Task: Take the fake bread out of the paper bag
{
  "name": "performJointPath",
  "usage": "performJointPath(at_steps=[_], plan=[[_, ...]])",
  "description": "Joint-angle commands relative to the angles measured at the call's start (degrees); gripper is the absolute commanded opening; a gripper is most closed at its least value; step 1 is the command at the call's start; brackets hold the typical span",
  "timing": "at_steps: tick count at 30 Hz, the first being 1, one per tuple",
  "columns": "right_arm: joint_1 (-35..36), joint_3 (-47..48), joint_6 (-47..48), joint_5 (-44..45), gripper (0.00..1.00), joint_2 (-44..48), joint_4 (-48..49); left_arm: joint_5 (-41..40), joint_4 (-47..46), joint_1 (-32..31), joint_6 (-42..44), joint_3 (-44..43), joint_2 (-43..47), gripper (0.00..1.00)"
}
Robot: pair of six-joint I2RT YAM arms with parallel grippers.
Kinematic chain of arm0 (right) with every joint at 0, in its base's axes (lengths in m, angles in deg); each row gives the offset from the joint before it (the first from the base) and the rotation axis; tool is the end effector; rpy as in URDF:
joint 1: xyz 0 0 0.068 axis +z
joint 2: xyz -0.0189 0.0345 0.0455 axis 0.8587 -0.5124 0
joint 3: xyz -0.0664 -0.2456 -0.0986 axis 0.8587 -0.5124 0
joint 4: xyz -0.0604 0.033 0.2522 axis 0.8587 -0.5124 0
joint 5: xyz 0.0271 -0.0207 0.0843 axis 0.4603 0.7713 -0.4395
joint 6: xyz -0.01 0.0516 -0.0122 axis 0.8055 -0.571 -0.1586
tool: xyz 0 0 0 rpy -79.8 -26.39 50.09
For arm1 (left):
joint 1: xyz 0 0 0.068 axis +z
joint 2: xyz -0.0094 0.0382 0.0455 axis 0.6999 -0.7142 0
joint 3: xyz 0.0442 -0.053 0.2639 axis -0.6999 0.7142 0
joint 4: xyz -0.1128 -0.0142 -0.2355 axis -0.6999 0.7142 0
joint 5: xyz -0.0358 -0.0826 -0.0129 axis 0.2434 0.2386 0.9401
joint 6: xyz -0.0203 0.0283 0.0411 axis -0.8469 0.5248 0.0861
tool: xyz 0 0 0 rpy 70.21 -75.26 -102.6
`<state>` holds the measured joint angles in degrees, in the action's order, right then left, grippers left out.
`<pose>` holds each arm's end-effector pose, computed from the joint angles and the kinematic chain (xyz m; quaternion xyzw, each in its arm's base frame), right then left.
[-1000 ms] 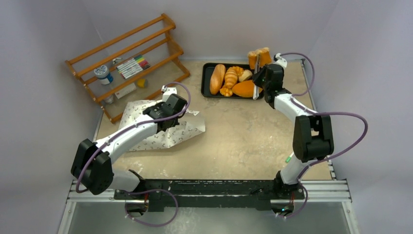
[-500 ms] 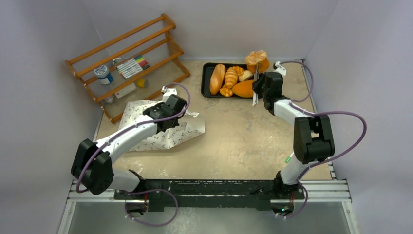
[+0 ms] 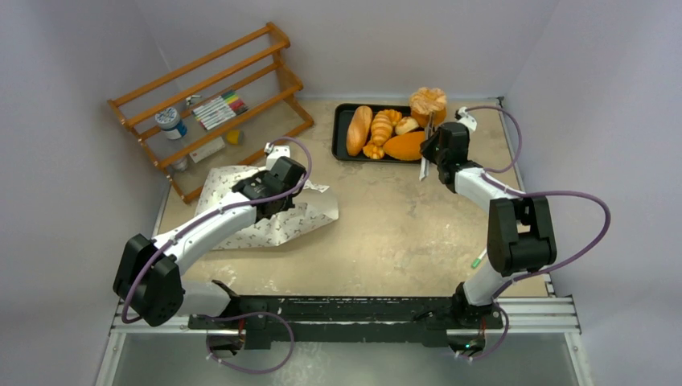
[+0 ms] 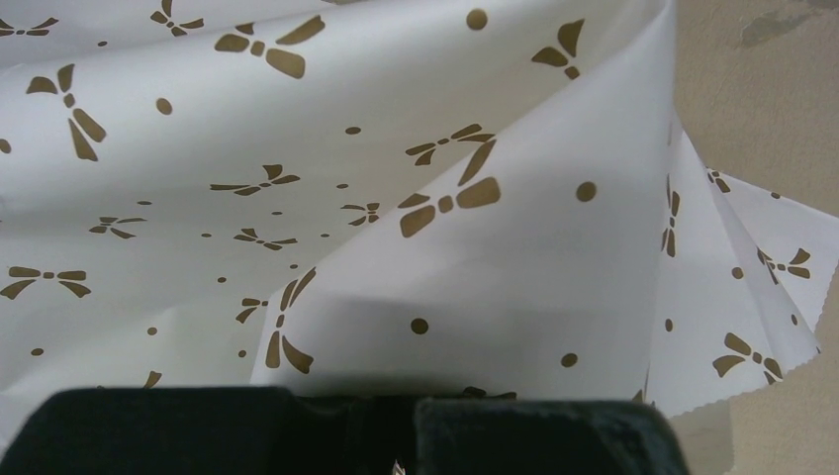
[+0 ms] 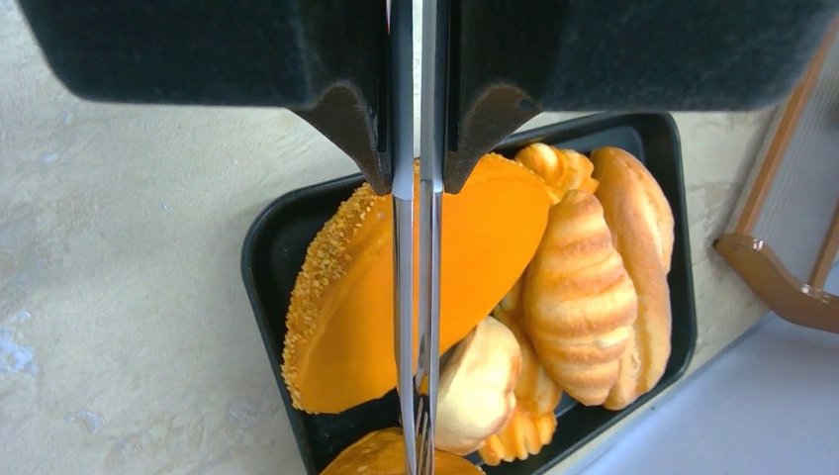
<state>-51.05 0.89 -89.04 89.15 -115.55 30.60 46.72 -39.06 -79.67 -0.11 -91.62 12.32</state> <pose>0.3665 0.0465 0.2366 0.2409 0.7822 0.1520 0.5541 0.2272 -0.1398 0.2509 -0.0550 0.9299 0.0405 0.3614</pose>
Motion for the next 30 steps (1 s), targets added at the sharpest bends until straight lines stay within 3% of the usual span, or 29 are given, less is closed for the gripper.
performJointPath(at_steps=[1, 14, 30], plan=[[-0.2, 1.3, -1.0, -0.4, 0.0, -0.8, -2.2, -0.3, -1.5, 0.7, 0.9, 0.3, 1.6, 0.0], [1.6, 2.9, 0.7, -1.2, 0.25, -0.5, -5.6, 0.2, -2.4, 0.7, 0.9, 0.4, 0.8, 0.0], [3.4, 3.4, 0.8, -0.8, 0.3, 0.6, -7.4, 0.4, -2.9, 0.7, 1.2, 0.0, 0.2, 0.0]])
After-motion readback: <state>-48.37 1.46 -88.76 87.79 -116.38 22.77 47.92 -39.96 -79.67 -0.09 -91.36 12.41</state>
